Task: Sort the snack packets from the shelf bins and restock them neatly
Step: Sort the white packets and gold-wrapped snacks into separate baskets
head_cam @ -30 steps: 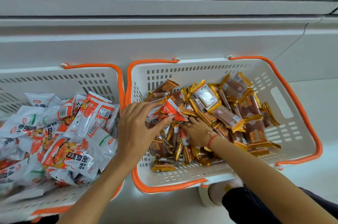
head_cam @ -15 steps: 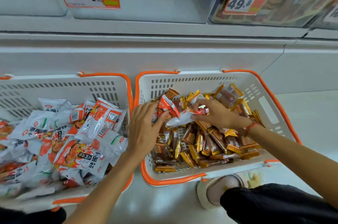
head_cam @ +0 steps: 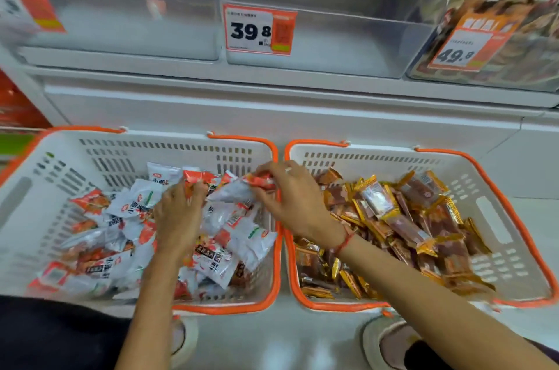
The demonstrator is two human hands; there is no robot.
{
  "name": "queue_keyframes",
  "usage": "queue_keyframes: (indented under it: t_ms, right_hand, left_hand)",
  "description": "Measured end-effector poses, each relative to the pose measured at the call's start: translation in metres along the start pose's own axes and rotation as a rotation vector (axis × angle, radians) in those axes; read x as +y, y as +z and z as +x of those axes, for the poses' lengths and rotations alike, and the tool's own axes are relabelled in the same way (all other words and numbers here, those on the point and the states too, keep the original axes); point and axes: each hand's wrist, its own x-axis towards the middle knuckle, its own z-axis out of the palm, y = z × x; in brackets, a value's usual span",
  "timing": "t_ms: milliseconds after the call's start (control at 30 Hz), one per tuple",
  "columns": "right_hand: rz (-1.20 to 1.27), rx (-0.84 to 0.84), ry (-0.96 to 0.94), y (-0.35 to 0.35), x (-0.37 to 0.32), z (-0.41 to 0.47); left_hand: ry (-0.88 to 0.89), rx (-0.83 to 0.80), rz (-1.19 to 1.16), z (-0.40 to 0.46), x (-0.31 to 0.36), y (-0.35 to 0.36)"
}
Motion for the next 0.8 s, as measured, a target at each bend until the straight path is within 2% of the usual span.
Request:
queue_keyframes:
  t_ms: [33, 100, 133, 167, 233, 300, 333, 400, 500, 567, 600, 700, 800]
  right_hand:
    - [-0.129, -0.098, -0.07, 0.019, 0.0, 0.001]
    - [-0.309, -0.454, -0.106, 0.042, 0.003, -0.004]
    - [-0.347, -0.592, -0.101, 0.046, 0.009, -0.007]
    - [-0.338, -0.646, -0.114, 0.045, 0.015, -0.011]
    - [-0.217, -0.534, -0.182, 0.031, 0.029, -0.022]
    - [-0.117, -0.304, -0.2, 0.013, 0.046, -0.039]
    - [-0.102, -0.198, -0.176, 0.002, 0.058, -0.048]
    - [-0.136, -0.086, -0.054, -0.017, 0.091, -0.07]
    - [-0.242, -0.121, 0.255, -0.039, 0.153, -0.098]
    - [-0.319, -0.135, 0.477, -0.051, 0.192, -0.11]
    - [-0.356, -0.158, 0.577, -0.053, 0.206, -0.117]
    - [-0.436, -0.285, 0.785, -0.052, 0.236, -0.13]
    - [-0.328, -0.324, 0.922, -0.042, 0.248, -0.131]
  left_hand:
    - [-0.005, -0.147, 0.047, 0.001, -0.009, 0.005]
    - [-0.012, -0.362, 0.102, -0.003, -0.026, 0.015]
    - [-0.013, -0.376, 0.094, -0.007, -0.029, 0.019]
    - [-0.011, -0.311, 0.07, -0.01, -0.03, 0.022]
    - [-0.005, -0.043, -0.015, -0.02, -0.013, 0.028]
    - [0.117, 0.147, -0.117, -0.033, 0.024, 0.035]
    - [0.226, 0.18, -0.149, -0.039, 0.044, 0.04]
    - [0.424, 0.139, -0.156, -0.047, 0.086, 0.053]
    - [0.673, -0.128, 0.03, -0.045, 0.127, 0.087]
    - [0.753, -0.277, 0.213, -0.038, 0.138, 0.118]
    - [0.762, -0.3, 0.301, -0.035, 0.14, 0.132]
    - [0.698, -0.141, 0.445, -0.023, 0.137, 0.147]
    - [0.581, 0.082, 0.469, -0.02, 0.112, 0.135]
